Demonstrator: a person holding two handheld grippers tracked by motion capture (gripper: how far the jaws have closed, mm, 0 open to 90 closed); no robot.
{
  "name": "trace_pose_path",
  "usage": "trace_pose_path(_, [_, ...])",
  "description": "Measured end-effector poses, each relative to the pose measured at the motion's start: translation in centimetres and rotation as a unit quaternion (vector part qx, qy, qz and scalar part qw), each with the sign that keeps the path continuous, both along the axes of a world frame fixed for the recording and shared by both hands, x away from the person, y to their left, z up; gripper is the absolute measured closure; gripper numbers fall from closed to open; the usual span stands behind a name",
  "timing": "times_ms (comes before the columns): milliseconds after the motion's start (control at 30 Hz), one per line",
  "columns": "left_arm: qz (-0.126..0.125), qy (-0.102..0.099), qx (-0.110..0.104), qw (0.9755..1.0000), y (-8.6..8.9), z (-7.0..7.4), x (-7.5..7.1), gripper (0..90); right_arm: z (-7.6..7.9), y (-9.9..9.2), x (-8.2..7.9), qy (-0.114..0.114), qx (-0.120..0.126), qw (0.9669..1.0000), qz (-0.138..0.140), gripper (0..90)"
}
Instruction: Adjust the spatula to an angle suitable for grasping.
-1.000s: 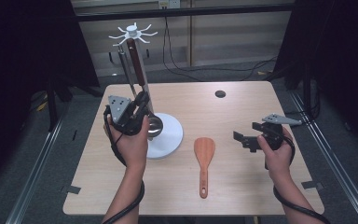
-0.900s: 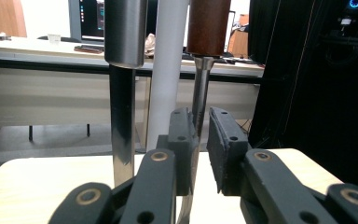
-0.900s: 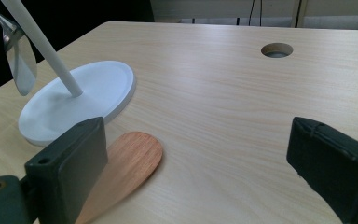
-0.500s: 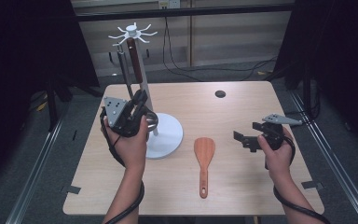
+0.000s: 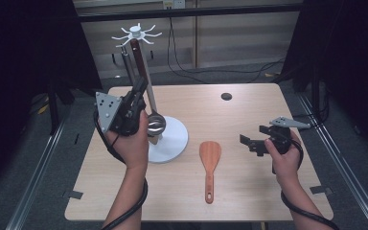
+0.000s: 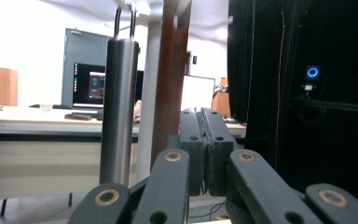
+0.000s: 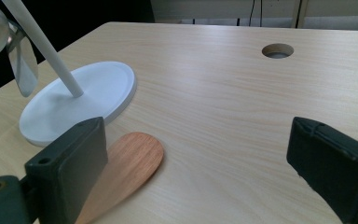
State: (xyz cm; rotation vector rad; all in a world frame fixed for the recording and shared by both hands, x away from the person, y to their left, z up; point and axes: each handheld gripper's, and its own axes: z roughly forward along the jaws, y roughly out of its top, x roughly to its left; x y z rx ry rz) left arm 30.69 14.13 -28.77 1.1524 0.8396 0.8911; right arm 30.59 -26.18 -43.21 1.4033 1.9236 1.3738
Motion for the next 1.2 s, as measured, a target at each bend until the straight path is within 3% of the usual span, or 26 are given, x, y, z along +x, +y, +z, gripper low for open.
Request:
trace_pose_path(167, [-0.002, -0.017, -0.004, 0.9998, -0.2, 1.5, 0.2, 88.9, 0.0, 0.0, 0.0, -0.001, 0.001, 1.0, 0.0, 4.9])
trace_pose_path(667, [-0.006, -0.03, -0.012, 0.9995, -0.4, 3.6, 1.3, 89.3, -0.1, -0.1, 0.1, 0.001, 0.001, 1.0, -0.002, 4.9])
trace_pose_path(1000, [-0.007, -0.023, -0.02, 0.9995, -0.6, 4.2, 1.8, 88.6, -0.3, 0.1, 0.1, 0.002, -0.001, 1.0, 0.0, 4.9])
trace_pose_path(1200, [-0.013, -0.016, -0.035, 0.9992, -0.5, 4.6, 2.2, 88.3, -0.3, 0.0, 0.1, 0.002, -0.001, 1.0, -0.001, 4.9])
